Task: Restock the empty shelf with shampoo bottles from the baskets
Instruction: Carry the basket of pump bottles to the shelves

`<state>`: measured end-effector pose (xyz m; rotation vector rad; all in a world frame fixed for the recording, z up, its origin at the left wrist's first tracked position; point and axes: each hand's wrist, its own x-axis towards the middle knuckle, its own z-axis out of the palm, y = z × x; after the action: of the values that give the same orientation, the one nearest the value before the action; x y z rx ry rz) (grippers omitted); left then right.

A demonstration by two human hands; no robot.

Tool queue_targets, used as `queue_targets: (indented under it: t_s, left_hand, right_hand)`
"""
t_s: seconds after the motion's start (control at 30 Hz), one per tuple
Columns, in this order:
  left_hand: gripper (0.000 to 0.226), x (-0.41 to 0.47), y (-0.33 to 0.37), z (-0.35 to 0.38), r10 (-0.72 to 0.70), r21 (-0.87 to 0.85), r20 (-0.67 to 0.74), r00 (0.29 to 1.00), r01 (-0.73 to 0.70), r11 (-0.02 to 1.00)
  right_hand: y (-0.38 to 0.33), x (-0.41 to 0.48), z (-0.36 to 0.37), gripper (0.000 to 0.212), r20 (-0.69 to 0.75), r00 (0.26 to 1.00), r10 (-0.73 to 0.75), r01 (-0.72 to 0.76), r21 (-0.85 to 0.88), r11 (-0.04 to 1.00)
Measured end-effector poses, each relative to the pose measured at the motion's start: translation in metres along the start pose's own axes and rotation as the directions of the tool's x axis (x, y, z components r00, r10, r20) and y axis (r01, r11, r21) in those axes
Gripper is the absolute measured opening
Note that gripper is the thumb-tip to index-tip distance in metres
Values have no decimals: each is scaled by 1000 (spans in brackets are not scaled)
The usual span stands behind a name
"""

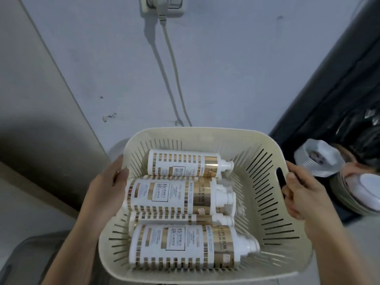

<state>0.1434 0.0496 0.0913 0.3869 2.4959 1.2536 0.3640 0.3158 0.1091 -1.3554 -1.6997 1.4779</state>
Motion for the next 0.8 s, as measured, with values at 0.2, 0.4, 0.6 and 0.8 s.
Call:
queue_targets:
  t_s: [0.2, 0.4, 0.6, 0.8]
  left_hand:
    - [26, -53, 21, 61, 120, 62, 102, 988, -127, 990]
    - [34, -118, 40, 140, 190, 58, 234, 953, -209, 976]
    - [34, -185, 69, 221, 230, -50, 380, 896, -228, 972]
    - [41, -243, 115, 294, 295, -36, 554, 779, -332, 943]
  right_hand:
    - [49, -35, -94, 28, -128, 986, 106, -104, 22, 994]
    - [110, -76, -200, 30, -253, 946, 203, -191, 74, 979]
    - [156, -121, -305, 29, -366, 904, 221, -183, 135, 974]
    - [198, -162, -396, 29, -503, 814, 291, -209, 213, 954]
